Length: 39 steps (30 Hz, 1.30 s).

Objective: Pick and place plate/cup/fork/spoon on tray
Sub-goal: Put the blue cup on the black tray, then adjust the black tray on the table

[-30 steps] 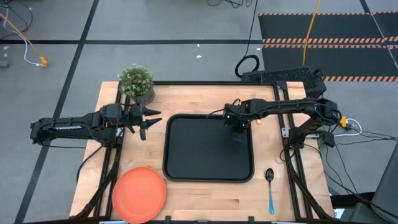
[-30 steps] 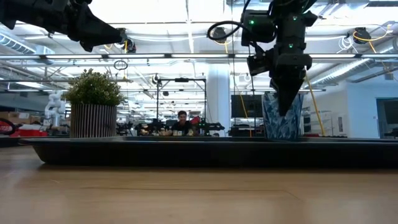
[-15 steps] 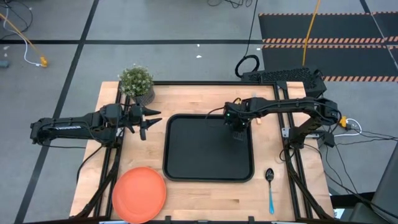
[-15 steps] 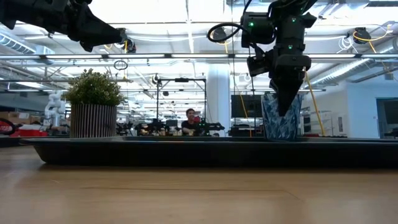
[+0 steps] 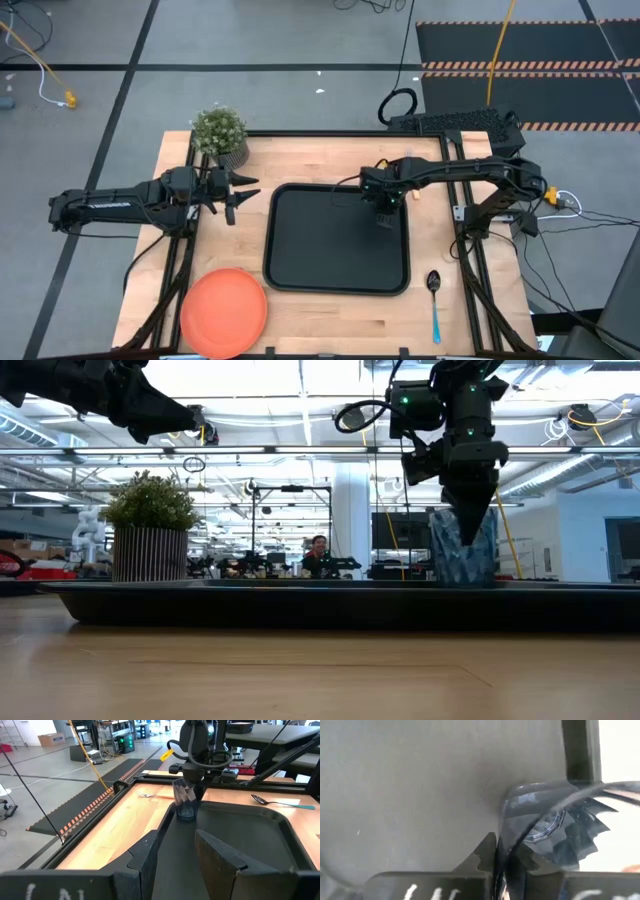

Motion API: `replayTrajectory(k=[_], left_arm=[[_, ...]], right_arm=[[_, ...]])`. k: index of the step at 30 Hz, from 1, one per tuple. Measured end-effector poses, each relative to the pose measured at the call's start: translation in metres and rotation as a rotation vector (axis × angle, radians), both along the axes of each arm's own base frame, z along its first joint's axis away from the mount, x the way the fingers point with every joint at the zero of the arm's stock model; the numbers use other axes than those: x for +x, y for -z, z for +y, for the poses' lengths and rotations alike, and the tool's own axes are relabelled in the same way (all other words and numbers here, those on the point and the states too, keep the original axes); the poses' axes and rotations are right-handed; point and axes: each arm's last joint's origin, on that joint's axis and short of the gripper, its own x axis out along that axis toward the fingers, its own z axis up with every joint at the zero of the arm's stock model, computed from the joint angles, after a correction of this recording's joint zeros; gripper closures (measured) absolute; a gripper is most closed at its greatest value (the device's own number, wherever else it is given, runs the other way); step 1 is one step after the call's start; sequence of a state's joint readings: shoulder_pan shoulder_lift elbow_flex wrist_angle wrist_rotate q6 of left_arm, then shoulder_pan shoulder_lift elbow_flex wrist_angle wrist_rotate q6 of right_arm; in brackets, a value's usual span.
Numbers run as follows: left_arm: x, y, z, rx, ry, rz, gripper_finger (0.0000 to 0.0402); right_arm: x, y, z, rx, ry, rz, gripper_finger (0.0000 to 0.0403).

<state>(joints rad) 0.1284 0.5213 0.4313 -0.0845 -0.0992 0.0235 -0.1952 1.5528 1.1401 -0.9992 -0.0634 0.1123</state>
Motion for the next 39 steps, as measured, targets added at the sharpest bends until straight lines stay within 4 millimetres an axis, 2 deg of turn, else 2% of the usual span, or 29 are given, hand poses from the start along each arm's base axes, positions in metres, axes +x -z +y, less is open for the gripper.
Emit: replayTrajectory(k=[5, 13, 19, 30, 39], left_arm=[[0.000, 0.000, 0.000, 0.001, -0.006, 0.001, 0.0266], [0.000, 0.000, 0.000, -0.001, -0.006, 0.003, 0.0266], [0.000, 0.000, 0.000, -0.002, -0.007, 0.003, 0.0266], [0.000, 0.002, 0.000, -0.004, -0.007, 0.017, 0.0266], [0.000, 0.002, 0.000, -0.003, -0.007, 0.019, 0.0266]], right_arm=[[0.006, -0.012, -0.001, -0.006, -0.009, -0.037, 0.0376], [0.004, -0.013, -0.001, -0.007, 0.020, -0.013, 0.0301], [0.001, -0.013, 0.000, -0.001, 0.046, 0.012, 0.0271], [-0.011, -0.020, 0.013, 0.068, 0.096, 0.103, 0.0257], [-0.028, -0.051, 0.035, 0.117, 0.167, -0.035, 0.0257]])
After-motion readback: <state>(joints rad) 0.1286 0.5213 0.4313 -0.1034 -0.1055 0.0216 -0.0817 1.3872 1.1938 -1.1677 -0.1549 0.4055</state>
